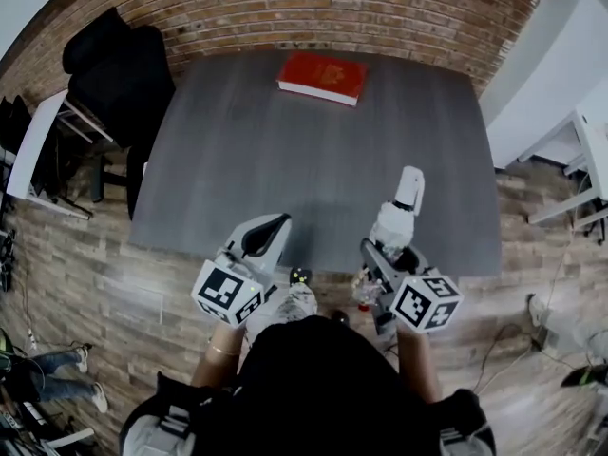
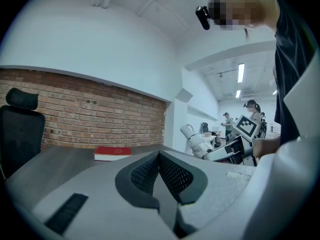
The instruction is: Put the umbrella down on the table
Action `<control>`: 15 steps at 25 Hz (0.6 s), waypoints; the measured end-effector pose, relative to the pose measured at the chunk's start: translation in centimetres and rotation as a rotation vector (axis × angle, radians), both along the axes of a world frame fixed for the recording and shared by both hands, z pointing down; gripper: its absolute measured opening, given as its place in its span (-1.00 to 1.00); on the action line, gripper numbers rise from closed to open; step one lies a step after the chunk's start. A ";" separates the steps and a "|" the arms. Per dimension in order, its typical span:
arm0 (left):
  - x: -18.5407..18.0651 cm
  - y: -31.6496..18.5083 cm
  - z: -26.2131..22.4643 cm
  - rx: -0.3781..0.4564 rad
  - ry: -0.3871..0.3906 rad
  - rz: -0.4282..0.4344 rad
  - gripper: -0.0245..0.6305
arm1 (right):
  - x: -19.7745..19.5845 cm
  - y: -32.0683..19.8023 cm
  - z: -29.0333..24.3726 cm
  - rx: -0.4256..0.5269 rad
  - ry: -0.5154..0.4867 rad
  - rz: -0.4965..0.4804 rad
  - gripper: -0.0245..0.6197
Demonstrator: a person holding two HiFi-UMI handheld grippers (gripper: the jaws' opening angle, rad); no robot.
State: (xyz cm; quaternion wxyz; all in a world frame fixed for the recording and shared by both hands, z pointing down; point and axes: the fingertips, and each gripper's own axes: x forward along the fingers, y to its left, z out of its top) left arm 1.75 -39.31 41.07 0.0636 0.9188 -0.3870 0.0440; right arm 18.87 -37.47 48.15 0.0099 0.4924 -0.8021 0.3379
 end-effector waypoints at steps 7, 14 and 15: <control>-0.9 -4.2 1.4 -0.031 0.009 0.038 -0.93 | -0.8 -3.5 1.3 -0.042 0.028 0.032 -0.02; -2.2 -7.7 2.1 -0.045 0.018 0.060 -0.93 | -1.9 -6.6 3.3 -0.092 0.058 0.058 -0.02; -2.5 -8.2 2.3 -0.048 0.018 0.062 -0.93 | -2.1 -6.9 3.6 -0.100 0.061 0.062 -0.02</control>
